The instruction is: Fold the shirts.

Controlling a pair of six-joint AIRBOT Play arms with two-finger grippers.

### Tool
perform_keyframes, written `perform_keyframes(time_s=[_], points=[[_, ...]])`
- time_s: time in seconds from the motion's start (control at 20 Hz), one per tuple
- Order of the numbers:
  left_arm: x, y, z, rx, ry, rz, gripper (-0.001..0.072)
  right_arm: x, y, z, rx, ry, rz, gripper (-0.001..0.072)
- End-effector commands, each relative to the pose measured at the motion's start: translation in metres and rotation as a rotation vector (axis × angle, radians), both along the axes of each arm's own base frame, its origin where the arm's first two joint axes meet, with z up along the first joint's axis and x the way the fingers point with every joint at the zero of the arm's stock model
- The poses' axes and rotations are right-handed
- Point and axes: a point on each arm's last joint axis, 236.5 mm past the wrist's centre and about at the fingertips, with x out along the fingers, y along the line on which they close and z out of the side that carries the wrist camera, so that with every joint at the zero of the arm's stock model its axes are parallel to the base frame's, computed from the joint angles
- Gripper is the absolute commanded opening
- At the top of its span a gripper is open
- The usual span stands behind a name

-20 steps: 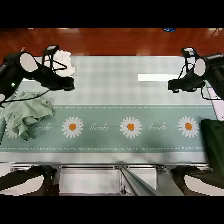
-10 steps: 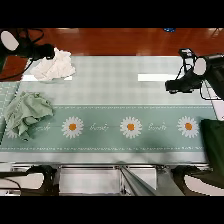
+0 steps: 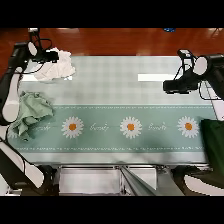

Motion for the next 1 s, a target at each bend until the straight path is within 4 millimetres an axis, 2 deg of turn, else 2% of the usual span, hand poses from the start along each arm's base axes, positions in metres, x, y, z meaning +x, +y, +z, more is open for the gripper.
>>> perform_keyframes(time_s=[0.0, 0.2, 0.35, 0.4, 0.45, 0.5, 0.6, 0.65, 0.8, 0.95], points=[[0.002, 0.015, -0.034, 0.061, 0.074, -0.001, 0.0503, 0.001, 0.008, 0.000, 0.034, -0.003, -0.003, 0.0409], [-0.018, 0.015, -0.060, 0.060, 0.191, 0.003, 0.0503, 0.001, 0.008, 0.000, 0.034, -0.004, -0.003, 0.0409], [-0.038, 0.016, -0.070, 0.054, 0.283, 0.010, 0.0480, 0.001, 0.007, 0.000, 0.029, -0.004, -0.001, 0.0409], [-0.044, 0.016, -0.070, 0.053, 0.313, 0.013, 0.0325, 0.001, 0.007, 0.000, 0.028, -0.004, 0.004, 0.0409], [-0.049, 0.015, -0.066, 0.051, 0.338, 0.016, 0.0076, -0.001, 0.006, 0.000, 0.026, 0.004, 0.004, 0.0409], [-0.051, 0.014, -0.057, 0.051, 0.340, 0.015, 0.0025, -0.005, 0.005, -0.001, 0.024, 0.020, -0.004, 0.0409], [-0.045, 0.009, -0.024, 0.056, 0.281, 0.008, 0.0024, -0.011, 0.002, 0.000, 0.011, 0.040, -0.006, 0.0409], [-0.039, 0.006, 0.003, 0.057, 0.219, 0.006, 0.0024, -0.013, -0.001, 0.004, 0.000, 0.038, -0.006, 0.0409], [-0.031, -0.006, 0.096, 0.020, 0.022, 0.039, 0.0024, -0.016, -0.007, 0.031, -0.020, -0.029, -0.005, 0.0409], [-0.046, -0.032, 0.190, -0.045, -0.142, 0.001, 0.0024, -0.024, -0.009, 0.066, -0.013, -0.119, -0.008, 0.0409]])
